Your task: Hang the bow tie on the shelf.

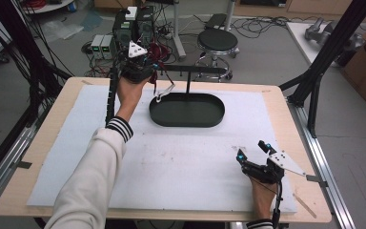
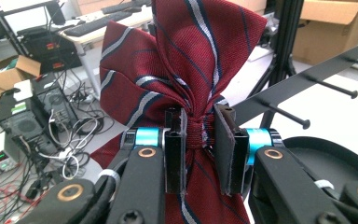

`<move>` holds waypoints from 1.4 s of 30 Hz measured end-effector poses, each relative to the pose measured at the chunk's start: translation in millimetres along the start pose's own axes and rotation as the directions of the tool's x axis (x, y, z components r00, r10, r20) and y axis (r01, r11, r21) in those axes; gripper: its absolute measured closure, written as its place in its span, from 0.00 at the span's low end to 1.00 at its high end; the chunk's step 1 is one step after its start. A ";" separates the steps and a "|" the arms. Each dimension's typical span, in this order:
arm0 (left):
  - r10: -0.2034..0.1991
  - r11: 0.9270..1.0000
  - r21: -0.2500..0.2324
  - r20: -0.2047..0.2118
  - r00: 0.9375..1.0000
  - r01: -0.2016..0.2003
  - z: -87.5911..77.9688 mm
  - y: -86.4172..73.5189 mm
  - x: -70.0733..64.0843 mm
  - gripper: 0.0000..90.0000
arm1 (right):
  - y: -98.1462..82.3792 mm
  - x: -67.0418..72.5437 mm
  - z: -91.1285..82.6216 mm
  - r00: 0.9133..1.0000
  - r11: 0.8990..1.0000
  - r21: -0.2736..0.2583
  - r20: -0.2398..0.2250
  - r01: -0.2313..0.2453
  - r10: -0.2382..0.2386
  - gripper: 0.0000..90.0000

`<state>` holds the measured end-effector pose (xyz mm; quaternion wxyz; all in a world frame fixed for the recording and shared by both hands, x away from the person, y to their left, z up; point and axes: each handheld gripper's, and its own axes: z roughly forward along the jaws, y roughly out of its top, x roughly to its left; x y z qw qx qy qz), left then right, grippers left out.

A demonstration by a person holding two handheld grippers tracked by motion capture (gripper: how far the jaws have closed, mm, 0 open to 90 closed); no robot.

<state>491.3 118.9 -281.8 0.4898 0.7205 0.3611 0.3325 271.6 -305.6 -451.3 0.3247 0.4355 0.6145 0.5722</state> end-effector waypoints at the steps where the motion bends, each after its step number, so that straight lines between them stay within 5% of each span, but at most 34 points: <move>1: 0.000 1.000 0.001 -0.005 1.000 0.000 0.2 -0.5 0.9 0.84 | 0.0 -0.3 0.3 1.000 1.000 -0.003 0.000 0.002 -0.002 0.10; 32: -0.058 0.998 0.032 -0.004 0.998 0.058 8.0 -28.5 7.1 0.82 | 0.3 0.5 1.4 1.000 1.000 0.008 0.004 0.012 -0.012 0.10; 42: -0.089 0.995 0.041 0.013 0.996 0.089 7.1 -36.1 8.8 0.71 | 0.4 0.2 1.3 1.000 1.000 0.009 0.006 0.011 -0.011 0.10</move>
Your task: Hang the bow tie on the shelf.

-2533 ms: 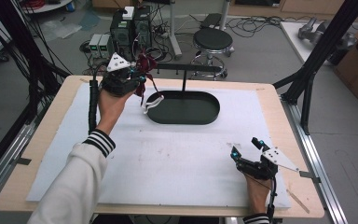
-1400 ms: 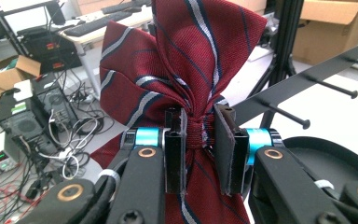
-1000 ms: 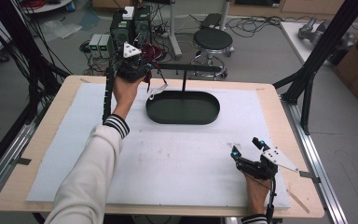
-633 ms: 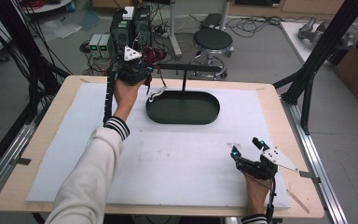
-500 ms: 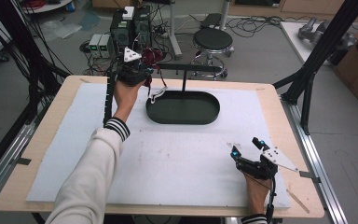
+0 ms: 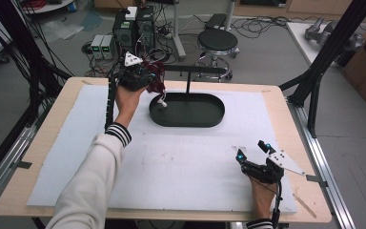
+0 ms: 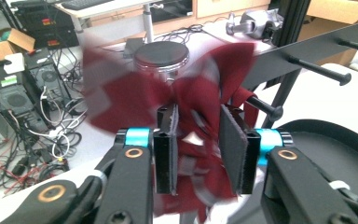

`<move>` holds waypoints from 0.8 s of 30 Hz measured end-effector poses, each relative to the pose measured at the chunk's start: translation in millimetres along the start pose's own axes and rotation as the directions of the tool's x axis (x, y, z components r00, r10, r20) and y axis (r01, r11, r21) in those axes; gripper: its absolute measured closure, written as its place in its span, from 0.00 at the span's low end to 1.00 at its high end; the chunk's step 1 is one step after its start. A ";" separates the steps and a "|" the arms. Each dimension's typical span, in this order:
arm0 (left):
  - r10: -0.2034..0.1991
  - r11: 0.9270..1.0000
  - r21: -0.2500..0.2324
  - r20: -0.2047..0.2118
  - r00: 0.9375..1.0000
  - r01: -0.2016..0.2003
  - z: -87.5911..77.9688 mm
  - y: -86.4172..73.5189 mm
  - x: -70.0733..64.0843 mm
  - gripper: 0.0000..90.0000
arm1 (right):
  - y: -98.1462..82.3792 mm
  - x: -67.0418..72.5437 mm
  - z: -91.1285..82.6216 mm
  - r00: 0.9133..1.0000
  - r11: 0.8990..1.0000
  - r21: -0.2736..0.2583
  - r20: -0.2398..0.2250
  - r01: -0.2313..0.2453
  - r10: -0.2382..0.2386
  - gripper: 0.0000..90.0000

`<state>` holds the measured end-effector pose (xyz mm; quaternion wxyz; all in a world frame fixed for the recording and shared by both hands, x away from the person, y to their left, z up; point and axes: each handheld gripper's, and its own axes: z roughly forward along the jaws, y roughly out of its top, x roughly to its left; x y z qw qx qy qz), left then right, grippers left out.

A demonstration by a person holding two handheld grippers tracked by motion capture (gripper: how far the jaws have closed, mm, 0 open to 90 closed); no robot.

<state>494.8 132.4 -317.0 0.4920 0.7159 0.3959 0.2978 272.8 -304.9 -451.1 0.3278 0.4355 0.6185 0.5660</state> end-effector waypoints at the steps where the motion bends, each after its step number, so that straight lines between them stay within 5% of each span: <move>1: -0.005 1.000 0.001 0.004 1.000 0.005 -0.3 -0.7 0.5 0.71 | 0.0 0.0 0.0 1.000 1.000 0.000 0.000 0.000 0.000 0.10; 11: -0.019 0.997 -0.067 0.058 0.998 0.023 -23.4 -16.4 10.6 0.25 | -0.1 -0.8 -0.5 1.000 1.000 -0.003 -0.004 -0.007 0.007 0.10; 18: -0.022 0.989 -0.138 0.190 0.981 0.049 -55.3 -37.3 24.1 0.13 | -0.1 -0.7 -0.3 1.000 1.000 0.000 0.003 -0.017 0.017 0.10; 24: -0.012 0.980 -0.190 0.212 0.977 0.053 -88.2 -60.7 38.3 0.12 | 0.1 -1.8 0.0 1.000 1.000 -0.002 -0.001 -0.016 0.016 0.10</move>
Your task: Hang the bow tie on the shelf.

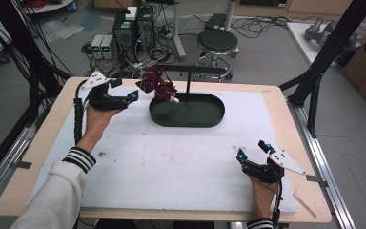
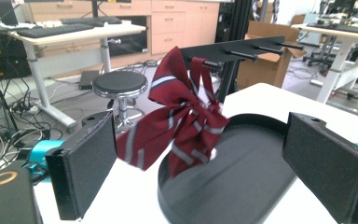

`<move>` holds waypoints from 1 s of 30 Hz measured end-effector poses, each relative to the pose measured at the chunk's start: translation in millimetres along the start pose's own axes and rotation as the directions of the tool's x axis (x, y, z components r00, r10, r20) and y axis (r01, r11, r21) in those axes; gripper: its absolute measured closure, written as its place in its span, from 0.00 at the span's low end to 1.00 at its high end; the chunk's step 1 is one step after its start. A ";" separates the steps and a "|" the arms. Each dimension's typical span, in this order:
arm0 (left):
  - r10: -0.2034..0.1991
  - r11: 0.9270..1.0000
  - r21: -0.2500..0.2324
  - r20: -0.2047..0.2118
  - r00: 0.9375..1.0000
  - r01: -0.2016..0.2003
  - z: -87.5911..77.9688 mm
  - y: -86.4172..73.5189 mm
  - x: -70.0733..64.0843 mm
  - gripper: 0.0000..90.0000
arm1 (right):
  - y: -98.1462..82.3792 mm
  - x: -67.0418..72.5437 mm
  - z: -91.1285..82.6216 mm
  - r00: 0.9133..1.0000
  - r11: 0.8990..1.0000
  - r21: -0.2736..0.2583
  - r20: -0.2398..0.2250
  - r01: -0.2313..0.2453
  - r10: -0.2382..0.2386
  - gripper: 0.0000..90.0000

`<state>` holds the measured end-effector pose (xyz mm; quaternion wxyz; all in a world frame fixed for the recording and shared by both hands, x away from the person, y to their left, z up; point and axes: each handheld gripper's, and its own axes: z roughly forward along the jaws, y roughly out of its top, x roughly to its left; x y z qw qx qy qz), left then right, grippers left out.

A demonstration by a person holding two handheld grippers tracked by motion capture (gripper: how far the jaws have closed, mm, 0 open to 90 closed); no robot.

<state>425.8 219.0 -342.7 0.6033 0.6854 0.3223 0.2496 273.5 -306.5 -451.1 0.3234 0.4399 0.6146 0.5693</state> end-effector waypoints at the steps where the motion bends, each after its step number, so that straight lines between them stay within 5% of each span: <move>1: 0.002 1.000 -0.010 -0.004 1.000 -0.002 -8.6 -4.8 0.4 0.12 | 0.0 0.4 -0.2 1.000 1.000 0.002 -0.001 -0.002 0.002 0.10; 8: 0.059 0.997 -0.038 -0.020 0.998 -0.060 -56.1 -35.8 -6.7 0.12 | -0.1 -0.5 -0.6 1.000 1.000 -0.001 -0.005 -0.011 0.011 0.10; 16: 0.054 0.995 -0.079 -0.010 0.999 -0.054 -93.1 -68.9 -18.4 0.12 | -0.6 0.3 -1.9 1.000 1.000 -0.014 -0.008 -0.002 0.002 0.10; 24: -0.003 0.995 -0.099 -0.018 1.000 0.001 -104.2 -96.4 -20.4 0.12 | -0.8 0.6 -2.2 1.000 1.000 -0.020 -0.009 0.001 -0.002 0.10; 30: -0.004 0.994 -0.114 -0.029 1.000 0.001 -107.1 -112.7 -25.0 0.12 | -0.8 0.9 -2.4 1.000 1.000 -0.018 -0.008 0.004 -0.004 0.10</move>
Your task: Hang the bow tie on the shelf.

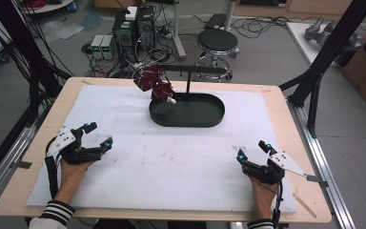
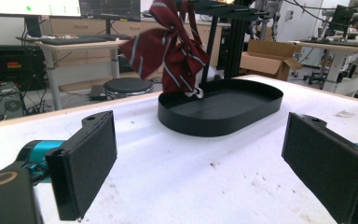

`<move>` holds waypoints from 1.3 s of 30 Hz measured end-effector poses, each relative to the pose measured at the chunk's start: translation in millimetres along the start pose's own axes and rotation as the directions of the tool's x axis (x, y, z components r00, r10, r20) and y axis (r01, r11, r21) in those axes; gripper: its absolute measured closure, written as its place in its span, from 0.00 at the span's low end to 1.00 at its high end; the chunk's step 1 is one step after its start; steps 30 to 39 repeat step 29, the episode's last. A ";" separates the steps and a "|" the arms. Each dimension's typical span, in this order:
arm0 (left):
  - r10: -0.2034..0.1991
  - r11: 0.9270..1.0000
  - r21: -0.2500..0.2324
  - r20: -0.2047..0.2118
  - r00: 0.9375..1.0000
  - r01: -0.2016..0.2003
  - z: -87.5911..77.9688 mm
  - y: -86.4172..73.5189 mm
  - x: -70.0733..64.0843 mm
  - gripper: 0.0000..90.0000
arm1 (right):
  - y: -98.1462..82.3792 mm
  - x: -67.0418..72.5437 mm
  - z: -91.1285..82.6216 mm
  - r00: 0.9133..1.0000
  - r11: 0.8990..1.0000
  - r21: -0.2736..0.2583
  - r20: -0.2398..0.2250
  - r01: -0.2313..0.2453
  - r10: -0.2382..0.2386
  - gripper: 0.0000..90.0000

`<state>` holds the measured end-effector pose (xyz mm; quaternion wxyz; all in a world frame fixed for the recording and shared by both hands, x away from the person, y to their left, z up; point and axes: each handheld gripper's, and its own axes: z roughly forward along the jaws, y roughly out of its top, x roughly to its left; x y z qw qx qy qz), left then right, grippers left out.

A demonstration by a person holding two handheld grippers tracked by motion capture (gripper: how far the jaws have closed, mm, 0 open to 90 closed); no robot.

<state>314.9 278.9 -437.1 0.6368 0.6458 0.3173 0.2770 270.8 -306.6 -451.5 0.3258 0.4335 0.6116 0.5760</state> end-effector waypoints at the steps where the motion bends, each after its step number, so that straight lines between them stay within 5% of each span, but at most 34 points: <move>1: -0.006 1.000 -0.012 -0.006 1.000 0.005 -1.3 -6.1 -0.9 0.12 | 0.0 -0.1 0.0 1.000 1.000 0.000 0.000 0.001 -0.001 0.10; 9: -0.019 0.998 -0.059 -0.026 0.999 0.018 -5.2 -16.9 -3.2 0.12 | -0.1 0.1 0.1 1.000 1.000 -0.002 -0.001 0.006 -0.006 0.10; 20: 0.017 0.998 -0.060 -0.047 0.999 -0.020 -4.7 -18.1 -8.0 0.12 | -0.1 0.2 0.0 1.000 1.000 -0.001 0.002 0.003 -0.003 0.10; 39: 0.010 0.998 -0.059 -0.051 0.999 -0.013 -4.9 -18.1 -7.7 0.12 | 0.1 -0.1 1.0 1.000 1.000 0.002 0.008 0.011 -0.011 0.10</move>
